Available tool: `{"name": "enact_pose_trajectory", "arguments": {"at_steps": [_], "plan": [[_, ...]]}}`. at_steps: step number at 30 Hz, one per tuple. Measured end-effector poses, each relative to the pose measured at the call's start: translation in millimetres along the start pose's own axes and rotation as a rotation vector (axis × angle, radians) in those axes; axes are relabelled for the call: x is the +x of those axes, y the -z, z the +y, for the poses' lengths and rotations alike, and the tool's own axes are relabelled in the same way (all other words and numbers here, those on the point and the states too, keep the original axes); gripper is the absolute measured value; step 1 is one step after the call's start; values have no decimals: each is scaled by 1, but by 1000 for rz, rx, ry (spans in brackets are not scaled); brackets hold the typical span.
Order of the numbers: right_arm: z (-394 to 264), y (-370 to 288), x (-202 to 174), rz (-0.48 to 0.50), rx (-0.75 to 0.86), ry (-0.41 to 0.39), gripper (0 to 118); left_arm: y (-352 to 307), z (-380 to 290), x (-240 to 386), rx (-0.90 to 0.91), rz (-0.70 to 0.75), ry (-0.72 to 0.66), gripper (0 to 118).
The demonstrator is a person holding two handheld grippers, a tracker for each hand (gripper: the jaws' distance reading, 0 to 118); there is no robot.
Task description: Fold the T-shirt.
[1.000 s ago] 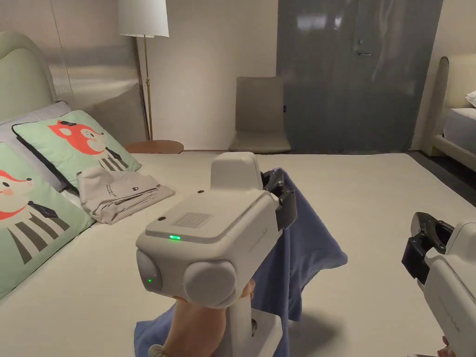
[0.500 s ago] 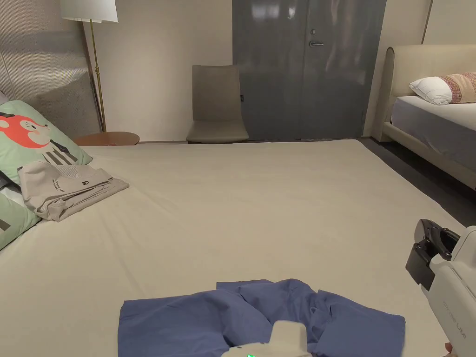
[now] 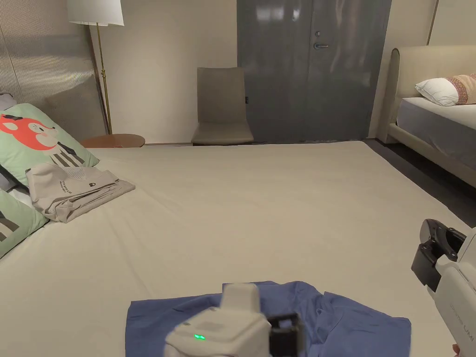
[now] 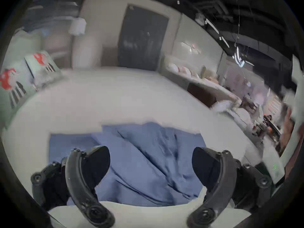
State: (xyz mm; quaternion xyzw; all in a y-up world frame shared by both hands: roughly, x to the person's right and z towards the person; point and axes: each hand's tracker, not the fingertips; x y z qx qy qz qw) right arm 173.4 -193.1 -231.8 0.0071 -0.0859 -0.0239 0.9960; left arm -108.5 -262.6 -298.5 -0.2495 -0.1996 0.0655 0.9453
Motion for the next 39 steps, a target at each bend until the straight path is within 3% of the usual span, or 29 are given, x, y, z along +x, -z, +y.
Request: {"name": "enact_pose_trajectory", "arguments": {"at_steps": [2,4,5,6,8,11,13,18,24,25,26,27,28,29,33,34,35,36,39], "plan": [[2,0,-2,2,4,-5,1,-32,27,-21,136,82,14,102],[3,1,-4,8,8,0,1,-63,48,-42,265,200,34,94],[2,1,-5,9,11,1,1,-79,56,-51,323,261,41,85],[3,2,-6,11,12,1,1,-93,62,-59,368,320,49,67],[3,4,-9,19,14,5,1,-118,72,-75,431,429,42,62],[3,5,-15,31,14,3,1,-147,78,-93,494,487,30,19],[2,6,-19,41,13,-1,1,-158,80,-99,504,491,18,2],[0,7,-26,59,6,-4,1,-158,73,-105,459,478,44,1],[-4,6,-27,67,-8,-5,1,-122,29,-117,221,415,-27,4],[-6,6,-26,68,-11,-5,1,-114,16,-120,171,413,-61,12],[-8,6,-25,66,-15,-5,1,-107,4,-124,120,409,-83,32],[-9,6,-24,65,-21,-6,1,-98,-10,-128,61,407,-114,69],[-11,6,-23,65,-27,-7,1,-91,-24,-132,-6,402,-142,92],[-12,6,-23,63,-33,-8,1,-82,-37,-136,-81,388,-159,105],[-20,6,-19,55,-54,-8,1,-57,-89,-138,-258,381,-185,105],[-22,7,-19,52,-61,-9,1,-51,-99,-137,-296,391,-184,99],[-24,7,-18,50,-68,-9,1,-45,-108,-137,-328,391,-183,85],[-27,8,-17,49,-75,-9,1,-41,-116,-136,-357,381,-183,64],[-34,8,-13,42,-101,-13,1,-34,-128,-132,-382,426,-164,60]]}}
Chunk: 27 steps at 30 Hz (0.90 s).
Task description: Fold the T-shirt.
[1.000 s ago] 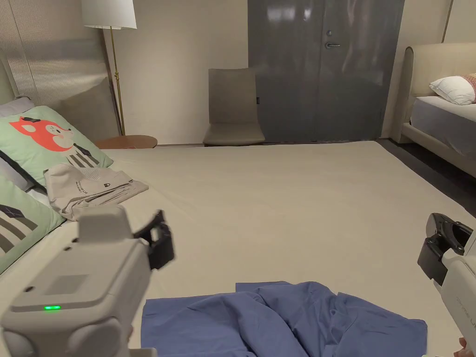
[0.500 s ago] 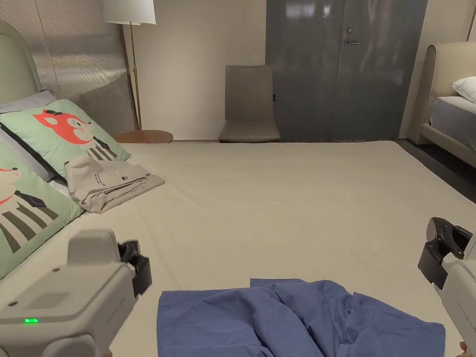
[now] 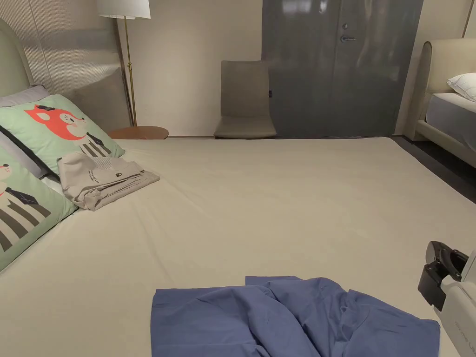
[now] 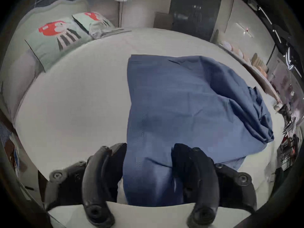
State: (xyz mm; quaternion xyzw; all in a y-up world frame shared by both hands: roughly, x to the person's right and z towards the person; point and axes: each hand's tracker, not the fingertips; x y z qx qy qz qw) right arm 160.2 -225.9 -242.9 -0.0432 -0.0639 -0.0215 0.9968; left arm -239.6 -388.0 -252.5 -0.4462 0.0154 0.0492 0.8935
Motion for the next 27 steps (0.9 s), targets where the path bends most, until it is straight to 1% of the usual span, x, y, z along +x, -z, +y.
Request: {"name": "enact_pose_trajectory", "arguments": {"at_steps": [1,2,3,4,5,6,7,9,10,11,13,15,16,17,18,20,21,22,23,24,25,26,27], "plan": [[-2,1,2,-3,-8,-4,1,-7,2,1,45,-16,19,59],[-4,2,4,-8,-16,-8,1,-10,5,2,17,-13,19,55],[-7,4,6,-15,-27,-14,1,-13,7,2,16,-17,16,35],[-10,6,9,-22,-41,-20,1,-16,8,0,34,-28,5,7],[-15,11,13,-48,-80,-30,2,-23,11,-4,51,-67,-19,3],[-20,18,17,-71,-128,-46,18,-29,14,-3,49,-96,-36,3],[-28,26,22,-80,-190,-57,46,-34,14,-2,59,-80,-19,3],[-47,47,36,-90,-321,-42,115,-43,15,1,108,-66,14,3],[-61,57,43,-105,-366,-38,118,-46,16,2,114,-66,23,3],[-72,65,48,-102,-393,-27,118,-49,15,3,113,-72,23,3],[-95,85,56,-141,-531,-53,118,-54,16,3,121,-86,16,3],[-120,101,63,-146,-654,-40,118,-56,15,5,124,-89,16,3],[-129,107,64,-136,-704,-25,113,-56,15,5,126,-87,16,3],[-138,111,65,-130,-745,-10,102,-55,16,5,126,-85,13,3],[-145,112,65,-119,-777,2,86,-55,15,4,125,-86,8,3],[-151,112,60,-89,-809,28,78,-55,15,4,120,-87,-1,3],[-145,107,57,-113,-745,1,45,-56,16,3,121,-88,-3,3],[-138,105,58,-56,-734,-7,2,-57,17,2,121,-90,-5,3],[-132,103,58,-2,-736,15,4,-59,19,1,123,-91,-7,3],[-123,99,57,28,-729,24,4,-63,21,1,129,-95,-8,3],[-113,95,55,22,-685,7,4,-66,24,0,138,-99,-9,3],[-101,91,54,57,-648,-1,4,-71,28,0,151,-105,-7,3],[-87,86,53,60,-600,-5,4,-78,34,-1,168,-112,-5,3]]}}
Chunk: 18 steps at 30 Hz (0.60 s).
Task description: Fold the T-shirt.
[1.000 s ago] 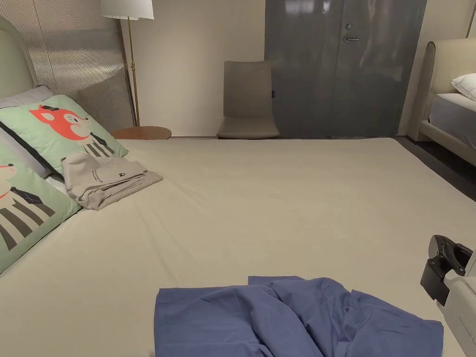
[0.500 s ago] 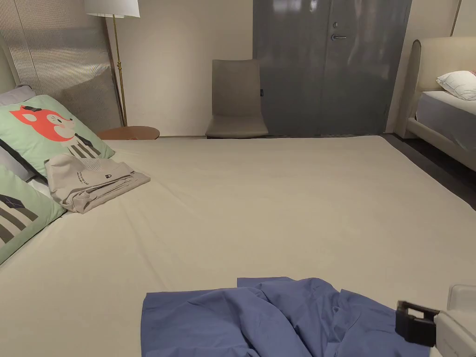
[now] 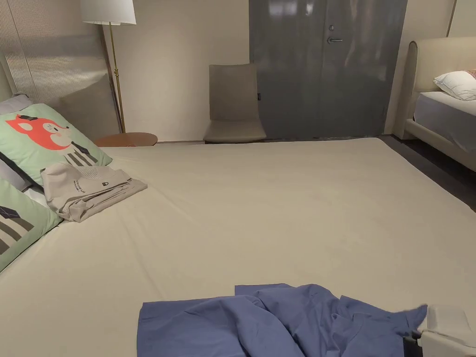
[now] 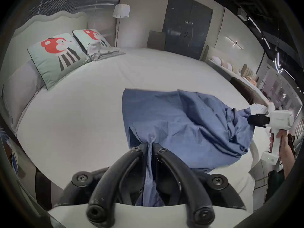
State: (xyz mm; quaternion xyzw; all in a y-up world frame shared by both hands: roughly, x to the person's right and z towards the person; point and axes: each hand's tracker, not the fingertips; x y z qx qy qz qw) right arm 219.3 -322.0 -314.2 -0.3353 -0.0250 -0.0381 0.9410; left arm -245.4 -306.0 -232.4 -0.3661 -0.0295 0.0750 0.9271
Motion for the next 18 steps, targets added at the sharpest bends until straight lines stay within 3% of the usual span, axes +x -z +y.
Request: {"name": "enact_pose_trajectory", "arguments": {"at_steps": [7,10,18], "plan": [[76,-90,-11,77,303,10,4,-51,80,-1,225,-62,12,3],[111,-123,-12,103,435,52,4,-70,129,-3,334,-53,45,3],[218,-158,-29,75,614,24,4,-95,271,10,490,-58,75,3]]}}
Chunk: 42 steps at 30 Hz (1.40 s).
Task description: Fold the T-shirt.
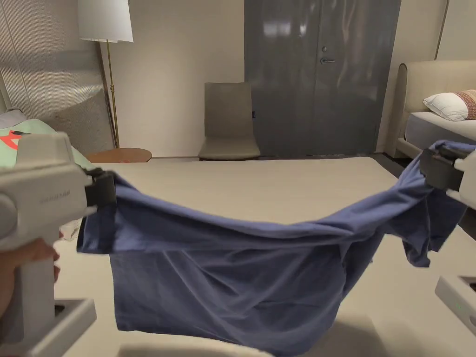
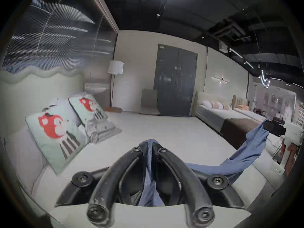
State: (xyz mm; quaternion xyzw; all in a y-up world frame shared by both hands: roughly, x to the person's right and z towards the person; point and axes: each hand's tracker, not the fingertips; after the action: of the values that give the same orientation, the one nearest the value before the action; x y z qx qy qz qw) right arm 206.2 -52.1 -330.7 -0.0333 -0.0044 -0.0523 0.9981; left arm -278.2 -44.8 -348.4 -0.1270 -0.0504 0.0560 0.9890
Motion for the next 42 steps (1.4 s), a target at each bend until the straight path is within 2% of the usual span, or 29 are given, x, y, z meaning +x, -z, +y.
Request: {"name": "enact_pose_trajectory", "arguments": {"at_steps": [6,9,16,18,24,30,35,42], "plan": [[60,50,-14,-20,87,19,4,52,81,9,64,11,5,3],[87,75,-22,-39,145,-7,4,78,114,10,97,15,0,3],[135,125,-32,-66,240,10,4,139,161,12,183,41,-32,3],[144,136,-33,-80,259,-6,4,157,167,13,193,52,-32,3],[152,167,-37,-128,291,-72,4,198,166,15,222,59,-46,3],[134,193,-35,-147,239,-75,4,228,149,14,188,61,-79,3],[107,200,-28,-154,176,-65,4,234,126,12,160,74,-55,3],[77,180,-23,-166,120,-63,4,205,95,12,116,73,-53,3]]}}
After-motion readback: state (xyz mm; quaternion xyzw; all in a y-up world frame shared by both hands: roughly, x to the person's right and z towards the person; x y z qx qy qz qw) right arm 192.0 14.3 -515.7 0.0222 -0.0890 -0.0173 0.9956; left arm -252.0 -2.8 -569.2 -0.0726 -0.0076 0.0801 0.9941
